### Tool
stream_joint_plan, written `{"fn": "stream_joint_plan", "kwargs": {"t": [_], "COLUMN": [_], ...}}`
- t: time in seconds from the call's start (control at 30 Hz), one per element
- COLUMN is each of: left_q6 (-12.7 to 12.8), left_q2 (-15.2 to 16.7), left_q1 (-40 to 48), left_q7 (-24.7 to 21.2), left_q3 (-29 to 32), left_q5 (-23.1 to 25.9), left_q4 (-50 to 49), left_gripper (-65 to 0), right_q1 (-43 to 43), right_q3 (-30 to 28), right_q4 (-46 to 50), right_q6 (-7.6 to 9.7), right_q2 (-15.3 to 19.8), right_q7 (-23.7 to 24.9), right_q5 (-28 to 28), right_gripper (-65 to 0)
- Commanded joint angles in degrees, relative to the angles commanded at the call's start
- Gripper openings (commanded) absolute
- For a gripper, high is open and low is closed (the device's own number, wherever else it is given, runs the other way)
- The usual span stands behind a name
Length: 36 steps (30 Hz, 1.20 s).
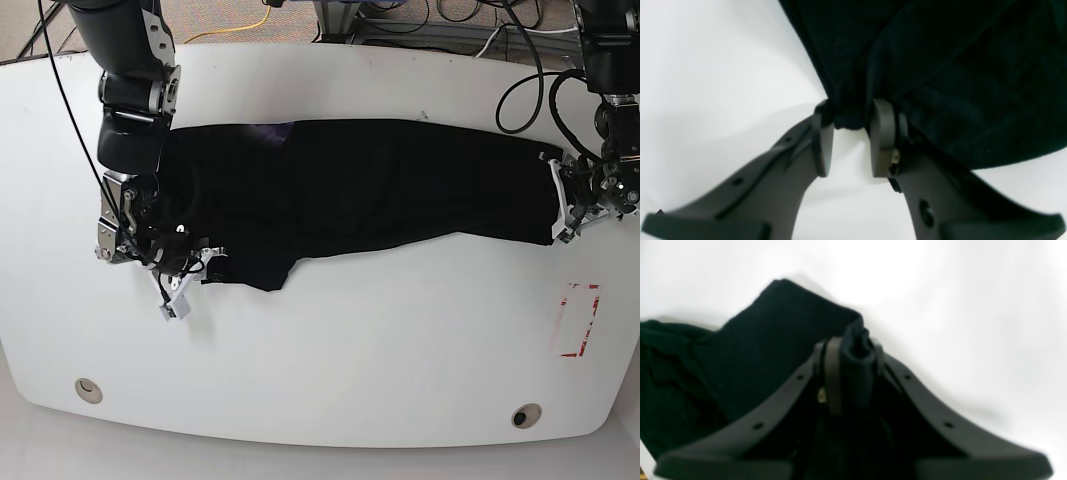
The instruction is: Layout the t-shirt on the table in an organized manner, then fold the t-shirt properly
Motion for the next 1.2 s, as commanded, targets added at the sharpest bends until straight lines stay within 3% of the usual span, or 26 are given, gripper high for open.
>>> {"fn": "stream_joint_plan", "kwargs": {"t": [0.33, 0.53, 0.67, 0.83, 0.93, 1.07, 1.2], "left_q6": [0.0, 0.0, 0.0, 0.0, 0.0, 0.0, 0.0], "left_q2": [0.2, 0.2, 0.2, 0.2, 0.2, 0.3, 0.3], "left_q1": [0.0, -0.2, -0.2, 0.0, 0.1, 0.1, 0.1], "left_q7": [-0.1, -0.1, -0.1, -0.1, -0.1, -0.1, -0.1], "left_q3": [0.1, 0.1, 0.2, 0.2, 0.2, 0.3, 0.3], "left_q5": [0.1, 0.1, 0.1, 0.1, 0.1, 0.1, 0.1], "left_q4": [-0.1, -0.1, -0.1, -0.1, -0.1, -0.1, -0.1], "left_gripper": [-48.1, -47.9, -47.9, -47.9, -47.9, -47.9, -47.9], "right_q1": [-8.0, -14.1, -15.5, -14.6, -12.7, -9.1, -6.6], "right_q3": [0.1, 0.1, 0.1, 0.4, 0.2, 0.4, 0.5], "right_q4": [26.0, 35.4, 38.6, 37.9, 33.9, 23.7, 13.4], "right_q6": [0.0, 0.0, 0.0, 0.0, 0.0, 0.0, 0.0], "right_q2": [-3.6, -4.1, -4.1, -3.8, -3.8, -3.6, -1.4], "right_q7": [-18.7, -24.4, -23.7, -18.5, -15.1, -11.0, -5.3], "right_q5": [0.7, 5.4, 5.4, 2.1, -1.3, -6.6, -7.6], "right_gripper": [-55.2, -60.6, -53.3, -21.2, -9.8, -9.2, -9.2]}}
